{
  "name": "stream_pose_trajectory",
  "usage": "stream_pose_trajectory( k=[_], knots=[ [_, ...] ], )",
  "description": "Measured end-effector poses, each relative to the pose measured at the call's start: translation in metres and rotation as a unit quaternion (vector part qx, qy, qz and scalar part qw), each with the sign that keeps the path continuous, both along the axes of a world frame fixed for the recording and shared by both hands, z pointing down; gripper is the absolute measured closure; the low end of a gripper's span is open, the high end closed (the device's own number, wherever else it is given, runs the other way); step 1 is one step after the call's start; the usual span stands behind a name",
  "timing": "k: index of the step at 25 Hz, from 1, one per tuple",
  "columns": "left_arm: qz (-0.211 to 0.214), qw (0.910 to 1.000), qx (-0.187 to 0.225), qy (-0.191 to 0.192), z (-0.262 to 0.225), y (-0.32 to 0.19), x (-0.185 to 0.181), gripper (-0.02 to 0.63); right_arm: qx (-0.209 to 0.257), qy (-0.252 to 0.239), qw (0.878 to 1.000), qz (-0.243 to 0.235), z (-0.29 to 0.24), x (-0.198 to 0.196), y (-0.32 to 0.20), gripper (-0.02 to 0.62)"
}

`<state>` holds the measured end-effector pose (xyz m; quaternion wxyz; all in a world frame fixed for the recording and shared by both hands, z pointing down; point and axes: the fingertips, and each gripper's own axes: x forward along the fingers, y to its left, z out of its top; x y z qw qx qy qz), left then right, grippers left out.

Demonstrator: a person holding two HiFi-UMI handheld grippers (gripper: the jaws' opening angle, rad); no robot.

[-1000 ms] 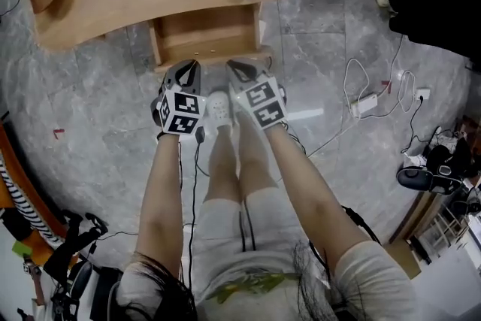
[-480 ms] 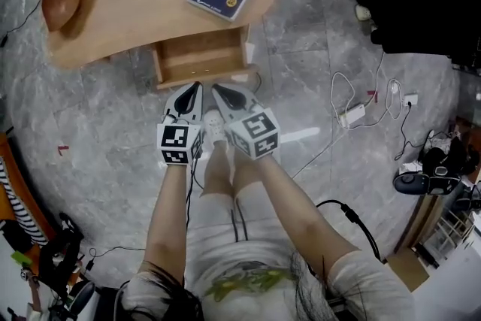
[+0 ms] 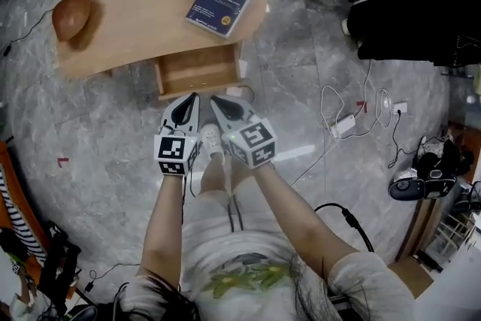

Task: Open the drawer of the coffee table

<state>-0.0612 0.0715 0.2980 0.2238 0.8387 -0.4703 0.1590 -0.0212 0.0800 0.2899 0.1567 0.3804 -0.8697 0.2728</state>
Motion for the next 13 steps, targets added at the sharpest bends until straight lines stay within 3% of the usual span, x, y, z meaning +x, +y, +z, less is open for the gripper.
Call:
stream_pose_trajectory(
  k=[13],
  knots=[
    [0.041,0.9991,0.003,0.002,-0.05,0.034,0.003,0.597,-0.008,0.004,1.0,0.007,-0.043,-0.004,0.024,0.574]
  ],
)
